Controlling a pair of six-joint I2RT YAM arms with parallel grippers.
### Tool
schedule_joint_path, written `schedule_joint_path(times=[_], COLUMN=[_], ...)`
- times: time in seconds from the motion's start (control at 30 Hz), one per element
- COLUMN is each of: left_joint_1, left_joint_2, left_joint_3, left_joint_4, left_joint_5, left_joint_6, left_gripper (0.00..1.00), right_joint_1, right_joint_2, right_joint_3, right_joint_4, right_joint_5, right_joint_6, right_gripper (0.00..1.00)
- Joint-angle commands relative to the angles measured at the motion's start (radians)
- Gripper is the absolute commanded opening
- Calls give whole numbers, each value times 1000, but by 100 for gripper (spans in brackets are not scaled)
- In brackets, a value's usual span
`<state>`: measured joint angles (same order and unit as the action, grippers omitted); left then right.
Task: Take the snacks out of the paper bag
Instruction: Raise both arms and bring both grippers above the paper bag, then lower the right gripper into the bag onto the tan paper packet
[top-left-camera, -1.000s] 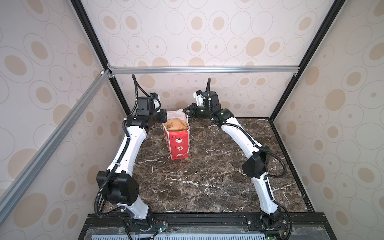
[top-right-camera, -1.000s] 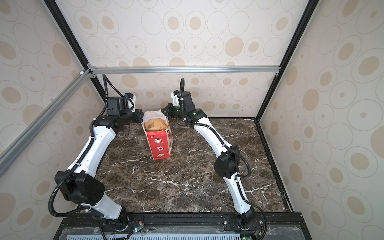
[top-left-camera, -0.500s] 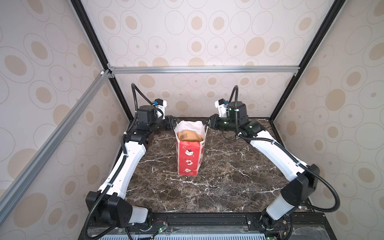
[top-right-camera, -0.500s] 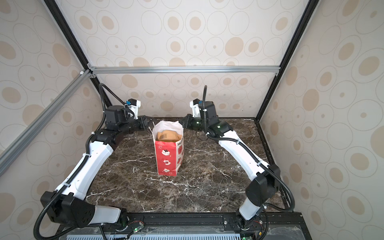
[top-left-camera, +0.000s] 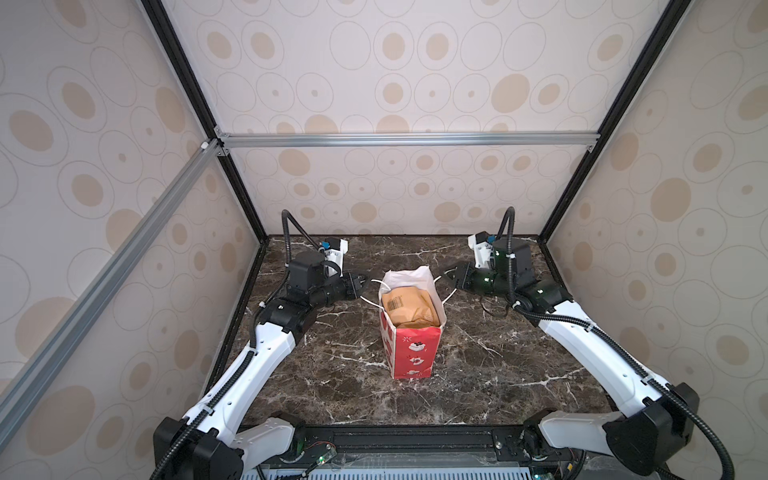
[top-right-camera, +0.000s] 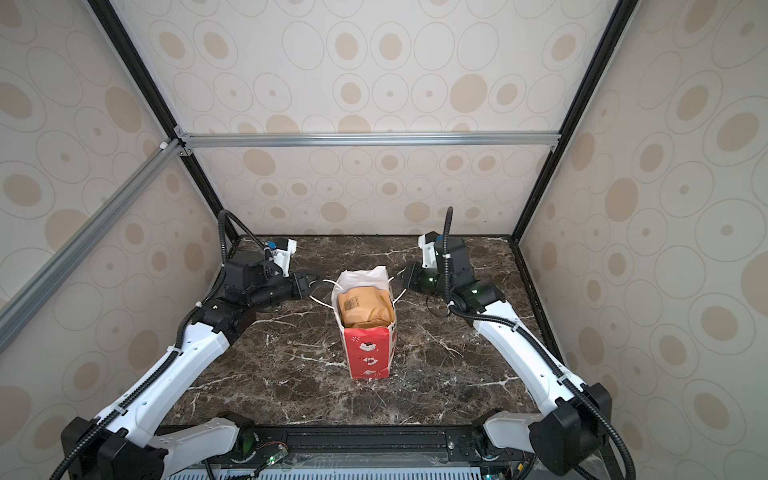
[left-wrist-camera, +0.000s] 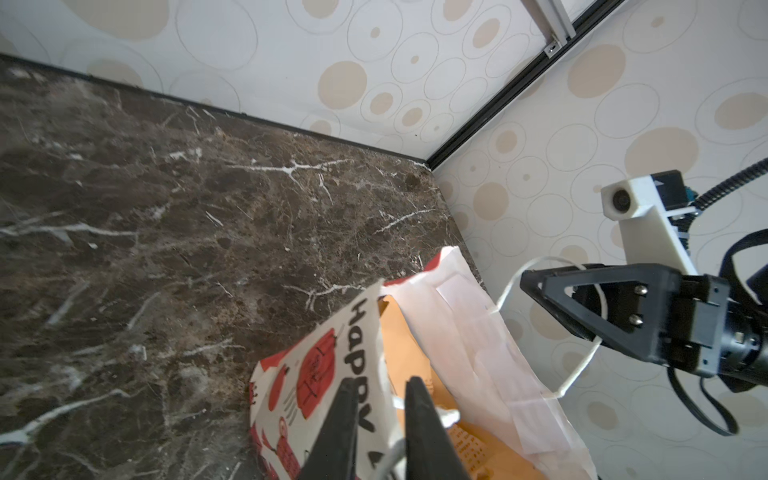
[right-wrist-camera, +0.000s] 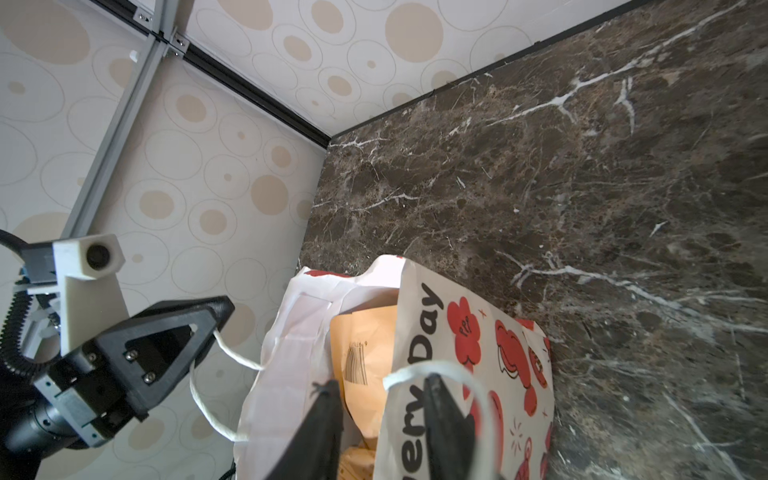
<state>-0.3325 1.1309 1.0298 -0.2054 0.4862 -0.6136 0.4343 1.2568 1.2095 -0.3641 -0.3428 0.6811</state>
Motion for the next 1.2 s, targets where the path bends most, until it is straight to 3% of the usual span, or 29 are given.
schedule_joint_path(times=[0.0,0.1,0.2,0.37,0.47,0.7,0.87,1.17], left_joint_1=[-3,-3,-3,-3,-3,-3,-3,-3], left_joint_2=[-35,-62,-96,-182,-249,-318,-419,-462], left_joint_3=[4,-8,4,43,32,43,-104,-234], left_joint_4=[0,-12,-62,-103,-83,-99,70,144], left_joint_5=[-46,-55,-87,-142,-115,137,173,163], left_joint_6=[6,34,101,278,416,734,797,866], left_gripper=[44,65,75,82,96,98,98,98], right_joint_1=[1,1,1,78,180,299,317,360], right_joint_2=[-64,-113,-162,-211,-161,113,283,507], right_joint_3=[-1,2,31,137,255,577,730,895], right_joint_4=[-44,-87,-146,-221,-285,-487,-665,-877], right_joint_5=[40,96,160,268,319,256,318,356], right_joint_6=[-6,-32,-75,-204,-294,-322,-307,-317], right_gripper=[46,60,68,67,60,44,32,32])
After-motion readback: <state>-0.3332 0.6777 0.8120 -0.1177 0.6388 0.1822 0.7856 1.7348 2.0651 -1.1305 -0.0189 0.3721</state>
